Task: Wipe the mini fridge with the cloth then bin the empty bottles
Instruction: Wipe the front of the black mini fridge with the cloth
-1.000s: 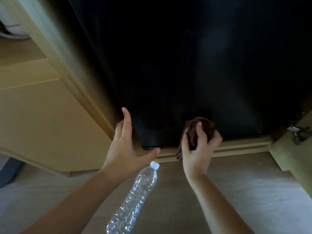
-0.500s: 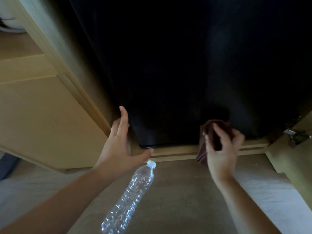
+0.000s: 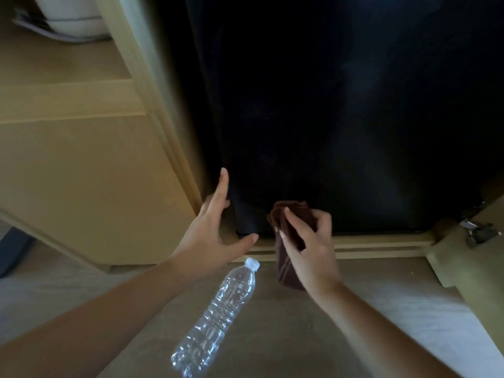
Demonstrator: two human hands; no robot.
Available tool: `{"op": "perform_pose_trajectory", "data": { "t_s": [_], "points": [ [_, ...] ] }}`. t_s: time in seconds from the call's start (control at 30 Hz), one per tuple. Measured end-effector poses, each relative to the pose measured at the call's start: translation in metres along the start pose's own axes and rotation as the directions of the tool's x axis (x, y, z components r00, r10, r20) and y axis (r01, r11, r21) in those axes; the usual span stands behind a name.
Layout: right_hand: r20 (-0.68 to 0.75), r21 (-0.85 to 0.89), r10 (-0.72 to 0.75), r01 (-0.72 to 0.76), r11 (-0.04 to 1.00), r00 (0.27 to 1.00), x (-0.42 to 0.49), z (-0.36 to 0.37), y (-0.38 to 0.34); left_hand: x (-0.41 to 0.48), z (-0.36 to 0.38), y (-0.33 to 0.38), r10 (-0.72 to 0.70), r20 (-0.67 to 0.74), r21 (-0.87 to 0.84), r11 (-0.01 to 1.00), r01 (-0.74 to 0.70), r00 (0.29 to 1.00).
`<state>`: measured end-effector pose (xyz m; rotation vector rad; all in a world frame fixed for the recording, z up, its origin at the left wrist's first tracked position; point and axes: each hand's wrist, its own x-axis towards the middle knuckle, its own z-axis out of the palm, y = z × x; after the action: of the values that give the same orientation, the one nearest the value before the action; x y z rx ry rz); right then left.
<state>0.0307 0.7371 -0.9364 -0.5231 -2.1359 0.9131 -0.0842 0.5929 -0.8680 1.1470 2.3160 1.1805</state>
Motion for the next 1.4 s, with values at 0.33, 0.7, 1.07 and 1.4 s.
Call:
{"op": "perform_pose_trajectory", "data": {
  "t_s": [0.33,0.7,1.07,1.4],
  "points": [
    [0.035,-0.241,-0.313,0.312,0.919,0.949,0.051,-0.053,-0.050,-0.006,-0.001,-0.016,-0.061,0.036,-0.176,0.982,0.067,0.997],
    [-0.335,-0.014,0.005,-0.010,1.000,0.942,0.003,0.042,-0.015,-0.025,-0.010,-0.024,-0.114,0.024,-0.249,0.962,0.117,0.993],
    [-0.263,0.058,0.060,-0.046,0.997,0.963,0.008,0.032,-0.036,-0.044,-0.025,-0.036,-0.069,0.021,-0.229,0.971,0.071,0.997],
    [-0.203,0.044,0.128,-0.121,0.992,0.971,-0.019,0.088,-0.025,-0.055,-0.036,-0.044,-0.046,0.063,-0.260,0.964,0.061,0.997]
  ]
}}
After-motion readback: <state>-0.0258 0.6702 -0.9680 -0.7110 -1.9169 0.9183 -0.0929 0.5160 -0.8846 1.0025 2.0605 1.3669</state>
